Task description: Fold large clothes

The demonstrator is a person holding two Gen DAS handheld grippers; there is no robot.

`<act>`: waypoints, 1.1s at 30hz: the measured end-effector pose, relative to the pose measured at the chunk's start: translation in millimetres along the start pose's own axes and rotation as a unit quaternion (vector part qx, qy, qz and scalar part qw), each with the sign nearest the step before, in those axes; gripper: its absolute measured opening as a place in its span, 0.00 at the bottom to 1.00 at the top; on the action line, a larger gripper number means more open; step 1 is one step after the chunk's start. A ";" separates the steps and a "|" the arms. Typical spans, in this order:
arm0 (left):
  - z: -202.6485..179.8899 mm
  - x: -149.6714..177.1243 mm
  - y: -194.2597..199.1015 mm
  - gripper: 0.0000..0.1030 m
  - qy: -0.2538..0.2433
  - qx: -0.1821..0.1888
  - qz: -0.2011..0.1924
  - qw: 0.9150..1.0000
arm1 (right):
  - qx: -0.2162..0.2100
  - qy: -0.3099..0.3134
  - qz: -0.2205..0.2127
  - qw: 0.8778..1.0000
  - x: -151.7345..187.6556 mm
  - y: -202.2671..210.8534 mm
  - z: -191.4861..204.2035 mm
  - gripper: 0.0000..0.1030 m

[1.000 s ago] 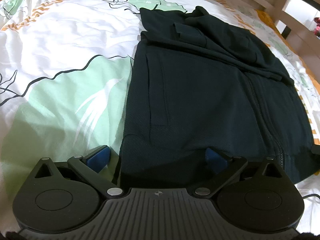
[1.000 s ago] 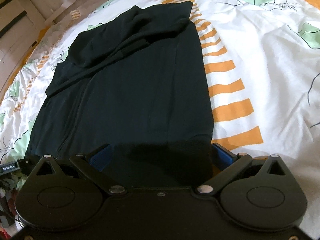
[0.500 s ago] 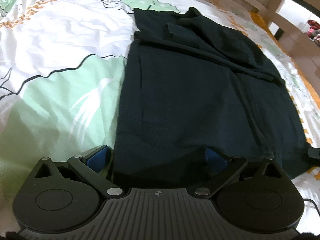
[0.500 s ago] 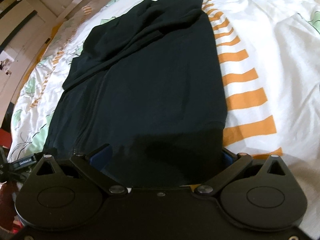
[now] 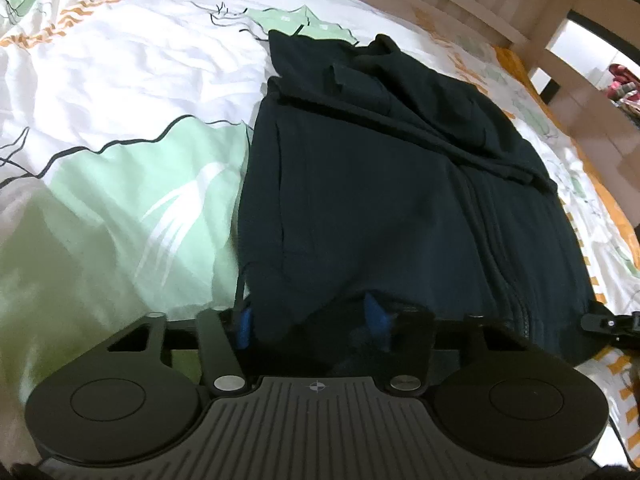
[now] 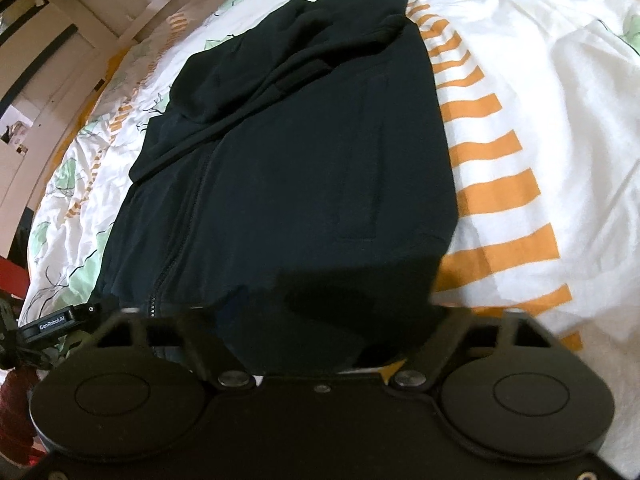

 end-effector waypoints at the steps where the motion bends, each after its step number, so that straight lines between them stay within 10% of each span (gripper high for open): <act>1: -0.3 -0.5 1.1 0.33 0.000 0.000 -0.004 1.000 | 0.004 -0.005 -0.001 1.000 -0.2 -0.1 -1.7 0.55; 3: 1.1 -4.2 5.7 0.16 0.002 -0.008 -0.022 1.000 | 0.009 -0.017 -0.007 1.000 -1.2 1.5 -6.5 0.45; 9: 0.0 -13.7 16.7 0.14 0.025 0.009 -0.052 0.998 | -0.029 -0.055 -0.046 0.997 -11.7 12.7 -6.9 0.17; 21: -20.5 -101.2 54.6 0.12 0.094 0.101 -0.161 0.977 | -0.142 -0.087 -0.154 0.974 -67.0 49.5 12.9 0.14; 33: -26.8 -243.7 -0.5 0.12 0.104 0.121 -0.221 0.962 | -0.148 -0.054 -0.230 0.960 -209.4 28.9 38.5 0.14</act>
Point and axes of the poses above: each gripper's, at about its wrist camera, not at the fingertips, and y roughly against the way its jaws point, z to its left, x to its underside, the point moved 10 cm from there along -y, roughly the way its jaws point, and after that the axes turned 3 degrees about x, right-handed, at the moved point
